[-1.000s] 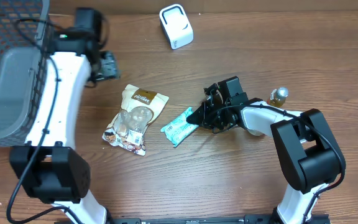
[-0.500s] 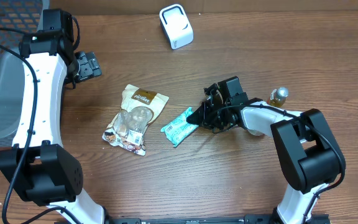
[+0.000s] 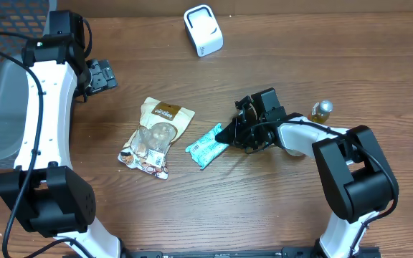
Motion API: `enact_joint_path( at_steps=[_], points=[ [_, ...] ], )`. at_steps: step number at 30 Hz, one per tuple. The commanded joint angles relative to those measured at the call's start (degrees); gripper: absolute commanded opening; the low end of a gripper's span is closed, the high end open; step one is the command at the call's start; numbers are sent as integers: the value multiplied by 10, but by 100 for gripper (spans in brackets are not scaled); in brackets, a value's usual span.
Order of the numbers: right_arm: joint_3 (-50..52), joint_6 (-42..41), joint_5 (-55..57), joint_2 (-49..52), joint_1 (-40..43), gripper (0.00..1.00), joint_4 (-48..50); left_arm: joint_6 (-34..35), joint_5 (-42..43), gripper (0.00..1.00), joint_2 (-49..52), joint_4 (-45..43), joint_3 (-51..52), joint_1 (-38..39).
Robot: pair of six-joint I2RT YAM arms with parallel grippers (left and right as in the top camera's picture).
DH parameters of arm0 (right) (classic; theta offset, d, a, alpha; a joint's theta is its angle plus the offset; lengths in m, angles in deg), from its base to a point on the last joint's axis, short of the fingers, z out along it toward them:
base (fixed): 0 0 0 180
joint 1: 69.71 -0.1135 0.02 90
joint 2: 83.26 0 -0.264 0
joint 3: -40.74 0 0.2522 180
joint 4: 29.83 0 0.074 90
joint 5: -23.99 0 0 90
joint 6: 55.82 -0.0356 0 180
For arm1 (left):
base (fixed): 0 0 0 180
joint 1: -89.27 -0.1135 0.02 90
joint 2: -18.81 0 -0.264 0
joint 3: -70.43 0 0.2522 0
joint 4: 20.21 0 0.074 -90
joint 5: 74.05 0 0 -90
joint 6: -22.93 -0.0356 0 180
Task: Scan the item barcode
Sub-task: 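Release the pack and retract the left gripper to the basket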
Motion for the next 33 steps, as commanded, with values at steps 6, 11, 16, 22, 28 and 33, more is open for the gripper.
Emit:
enact_joint_path(
  at_steps=[6,11,16,22,28,33],
  points=[
    [5,12,33,13,-5,4,-2,0,-6,100,-4,0,-7,0],
    [5,20,33,13,-5,4,-2,0,-6,100,-4,0,-7,0],
    [5,20,33,13,-5,4,-2,0,-6,100,-4,0,-7,0],
    [5,20,33,13,-5,4,-4,0,-6,100,-4,0,-7,0],
    [5,20,33,13,-5,4,-4,0,-6,100,-4,0,-7,0],
    [5,20,33,13,-5,4,-4,0,-6,100,-4,0,-7,0]
  ],
)
